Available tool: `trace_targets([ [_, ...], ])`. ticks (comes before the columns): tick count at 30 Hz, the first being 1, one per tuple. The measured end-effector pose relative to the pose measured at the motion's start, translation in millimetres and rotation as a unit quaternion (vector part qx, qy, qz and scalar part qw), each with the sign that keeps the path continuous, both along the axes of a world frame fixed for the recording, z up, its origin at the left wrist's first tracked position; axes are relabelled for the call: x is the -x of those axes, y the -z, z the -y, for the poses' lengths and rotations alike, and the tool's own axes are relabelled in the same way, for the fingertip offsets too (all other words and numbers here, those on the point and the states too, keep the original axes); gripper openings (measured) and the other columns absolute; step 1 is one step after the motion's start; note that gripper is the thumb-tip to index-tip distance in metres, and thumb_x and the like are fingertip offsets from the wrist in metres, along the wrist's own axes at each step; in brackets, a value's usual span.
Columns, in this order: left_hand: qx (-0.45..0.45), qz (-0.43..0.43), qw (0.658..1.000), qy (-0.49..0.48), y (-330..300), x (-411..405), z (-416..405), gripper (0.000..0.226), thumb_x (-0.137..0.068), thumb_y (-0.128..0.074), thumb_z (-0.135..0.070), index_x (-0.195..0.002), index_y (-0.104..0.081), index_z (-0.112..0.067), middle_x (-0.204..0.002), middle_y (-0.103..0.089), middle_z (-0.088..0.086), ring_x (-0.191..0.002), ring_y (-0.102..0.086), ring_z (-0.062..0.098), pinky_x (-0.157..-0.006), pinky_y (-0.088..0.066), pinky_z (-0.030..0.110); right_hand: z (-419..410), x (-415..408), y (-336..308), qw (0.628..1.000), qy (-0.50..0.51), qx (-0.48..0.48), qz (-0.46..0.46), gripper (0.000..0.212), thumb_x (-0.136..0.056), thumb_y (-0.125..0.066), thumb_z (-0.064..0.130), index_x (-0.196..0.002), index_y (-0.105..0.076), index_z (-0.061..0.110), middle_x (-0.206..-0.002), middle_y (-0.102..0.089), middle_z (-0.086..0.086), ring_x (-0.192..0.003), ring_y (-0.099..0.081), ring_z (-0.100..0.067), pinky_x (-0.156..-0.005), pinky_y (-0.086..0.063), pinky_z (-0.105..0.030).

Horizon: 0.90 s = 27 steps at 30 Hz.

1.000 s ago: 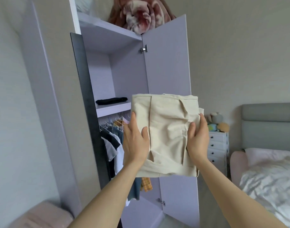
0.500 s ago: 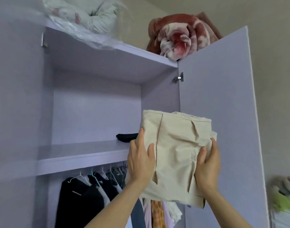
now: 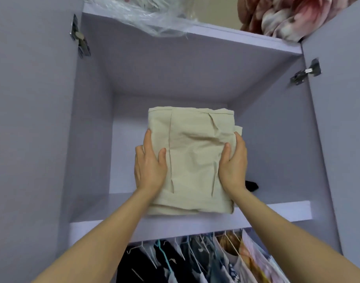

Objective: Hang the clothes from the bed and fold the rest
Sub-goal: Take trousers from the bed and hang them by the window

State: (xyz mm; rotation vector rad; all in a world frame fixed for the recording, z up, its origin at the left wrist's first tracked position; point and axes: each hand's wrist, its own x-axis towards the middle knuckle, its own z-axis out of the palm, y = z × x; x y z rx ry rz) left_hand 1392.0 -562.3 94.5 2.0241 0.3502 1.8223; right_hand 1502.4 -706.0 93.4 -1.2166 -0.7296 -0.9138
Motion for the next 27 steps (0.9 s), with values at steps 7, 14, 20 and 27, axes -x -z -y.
trace_targets([
  [7,0.029,-0.106,0.994,0.020,-31.6,-86.4,-97.3,0.062,-0.098,-0.037,-0.028,-0.148,-0.001,-0.028,-0.127,-0.034,0.014,-0.102,-0.048,0.031,-0.085,-0.036,0.031,-97.9,-110.0,-38.5,0.996,-0.007,0.088,-0.020,0.039,-0.101,-0.030,0.030,-0.139,-0.034,0.021,-0.127,-0.048,-0.007,-0.103,-0.046,-0.021,-0.085,-0.032,-0.029],
  [14,0.102,-0.250,0.963,0.015,-24.5,-165.6,-171.1,0.067,-0.100,-0.037,-0.025,-0.148,0.009,-0.020,-0.139,-0.030,0.021,-0.119,-0.043,0.034,-0.100,-0.034,0.037,-174.7,-209.9,-37.7,0.977,-0.012,0.203,-0.068,0.042,-0.101,-0.026,0.031,-0.142,-0.028,0.022,-0.125,-0.045,-0.015,-0.102,-0.047,-0.030,-0.085,-0.032,-0.034],
  [20,0.100,-0.554,0.824,-0.071,-3.4,-207.3,-204.6,0.066,-0.097,-0.021,-0.055,-0.149,0.003,-0.024,-0.157,0.007,0.012,-0.144,-0.005,0.032,-0.115,-0.010,0.044,-198.7,-260.2,-25.3,0.829,0.070,0.545,-0.108,0.045,-0.100,-0.022,0.044,-0.139,-0.033,0.025,-0.139,-0.031,-0.007,-0.124,-0.037,-0.029,-0.103,-0.028,-0.042],
  [27,0.081,-0.687,0.720,-0.049,19.2,-218.2,-188.7,0.052,-0.098,-0.013,-0.047,-0.149,-0.006,-0.035,-0.157,-0.009,-0.002,-0.143,-0.014,0.023,-0.114,-0.017,0.041,-193.8,-259.5,25.0,0.665,-0.017,0.745,-0.051,0.056,-0.097,-0.013,0.053,-0.148,0.001,0.035,-0.157,-0.007,-0.007,-0.143,-0.010,-0.030,-0.116,-0.011,-0.045],
])
